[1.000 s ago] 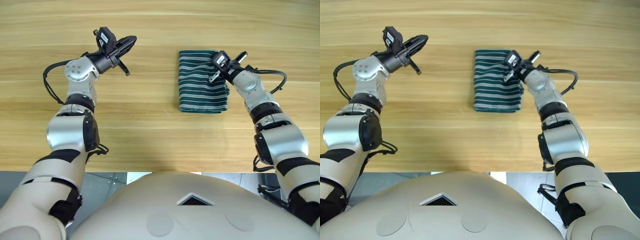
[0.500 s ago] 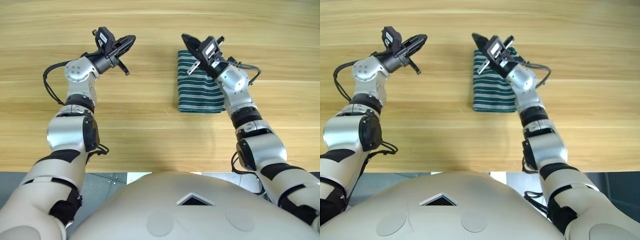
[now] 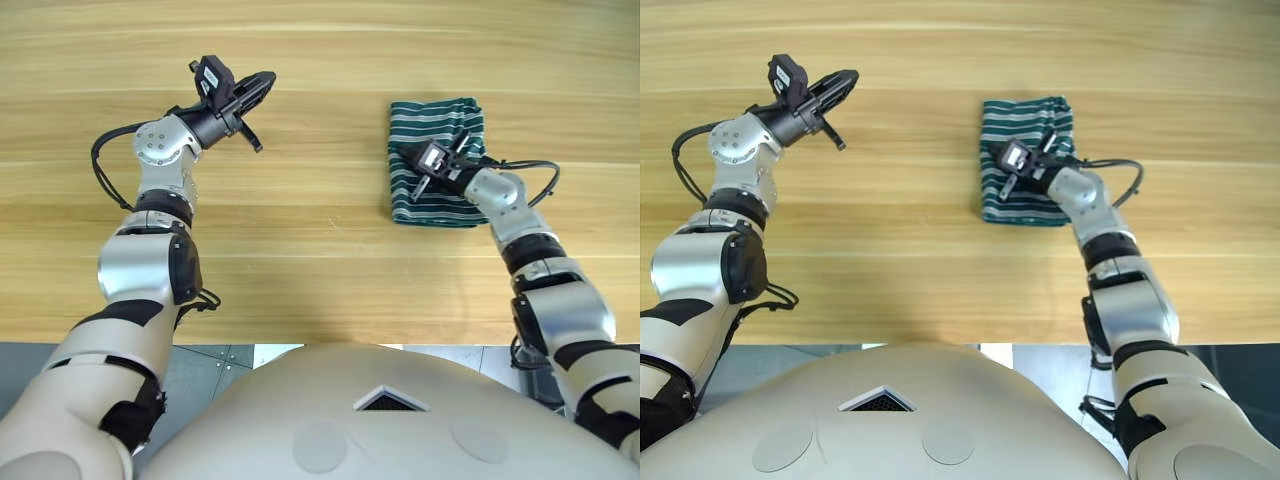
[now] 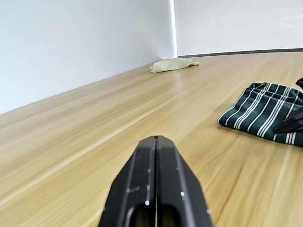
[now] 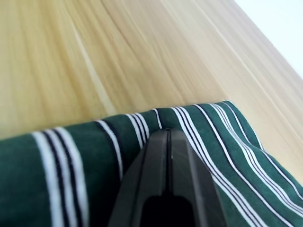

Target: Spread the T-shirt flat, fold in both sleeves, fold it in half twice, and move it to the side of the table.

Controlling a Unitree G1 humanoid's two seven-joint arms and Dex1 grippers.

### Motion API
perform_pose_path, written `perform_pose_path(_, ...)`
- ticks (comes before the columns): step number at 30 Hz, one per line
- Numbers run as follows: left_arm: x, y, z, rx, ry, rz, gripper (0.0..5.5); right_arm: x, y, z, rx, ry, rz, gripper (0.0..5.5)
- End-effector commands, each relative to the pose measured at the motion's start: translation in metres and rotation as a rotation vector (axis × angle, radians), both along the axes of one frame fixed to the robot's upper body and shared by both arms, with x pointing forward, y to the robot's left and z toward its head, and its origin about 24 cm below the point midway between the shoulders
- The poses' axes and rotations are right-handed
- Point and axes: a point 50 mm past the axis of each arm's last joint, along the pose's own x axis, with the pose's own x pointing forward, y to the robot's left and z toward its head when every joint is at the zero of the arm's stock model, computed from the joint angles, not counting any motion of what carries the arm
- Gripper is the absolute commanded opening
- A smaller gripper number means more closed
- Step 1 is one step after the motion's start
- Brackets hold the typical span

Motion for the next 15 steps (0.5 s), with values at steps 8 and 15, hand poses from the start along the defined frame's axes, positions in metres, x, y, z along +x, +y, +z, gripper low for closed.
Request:
perform_pose_path(8, -0.003, 0.008, -0.001, 0.008, -0.012, 0.025, 0.0, -0.068, -0.122, -0.002, -0.247, 0.395, -0.007, 0.02)
perform_pose_path(15, -0.003, 0.007, -0.001, 0.009, -0.013, 0.021, 0.0, -0.071, -0.149, 0.025, -0.255, 0.387, -0.039, 0.02)
